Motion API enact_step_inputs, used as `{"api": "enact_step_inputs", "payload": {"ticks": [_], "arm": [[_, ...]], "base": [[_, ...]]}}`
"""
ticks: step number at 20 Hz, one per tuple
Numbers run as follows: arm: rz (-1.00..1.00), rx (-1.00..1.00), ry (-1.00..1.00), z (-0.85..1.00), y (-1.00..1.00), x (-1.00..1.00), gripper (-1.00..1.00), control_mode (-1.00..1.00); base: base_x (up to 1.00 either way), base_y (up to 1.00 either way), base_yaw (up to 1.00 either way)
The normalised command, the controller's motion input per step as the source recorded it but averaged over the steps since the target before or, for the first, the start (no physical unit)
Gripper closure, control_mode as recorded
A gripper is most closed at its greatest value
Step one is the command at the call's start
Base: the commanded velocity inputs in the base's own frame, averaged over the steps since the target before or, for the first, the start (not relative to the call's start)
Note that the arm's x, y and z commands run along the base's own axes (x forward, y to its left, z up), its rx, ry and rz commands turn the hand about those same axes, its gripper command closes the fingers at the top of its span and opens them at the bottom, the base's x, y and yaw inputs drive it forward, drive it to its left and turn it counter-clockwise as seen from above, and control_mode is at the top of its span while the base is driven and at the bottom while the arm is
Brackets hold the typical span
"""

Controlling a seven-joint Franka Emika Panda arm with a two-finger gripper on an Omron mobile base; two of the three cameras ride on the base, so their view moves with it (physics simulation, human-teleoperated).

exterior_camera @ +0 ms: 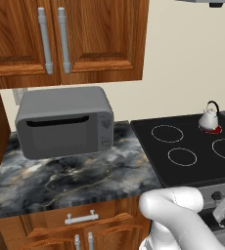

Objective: Lower the heat of the kettle.

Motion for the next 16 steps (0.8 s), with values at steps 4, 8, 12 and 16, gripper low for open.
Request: {"api": "enact_step_inputs", "payload": {"ticks": [4, 8, 12, 16], "arm": [[-0.15, 0.13, 0.0, 0.22, 0.0, 0.0, 1.0, -1.0], [-0.08, 0.13, 0.01, 0.11, 0.0, 0.0, 1.0, -1.0], [0.0, 0.05, 0.02, 0.0, 0.0, 0.0, 1.0, -1.0], [0.02, 0.09, 0.08, 0.14, 0.0, 0.0, 1.0, -1.0]], "base": [[0.0, 0.0, 0.0], [0.0, 0.0, 0.0], [0.0, 0.0, 0.0], [0.0, 0.0, 0.0]]}}
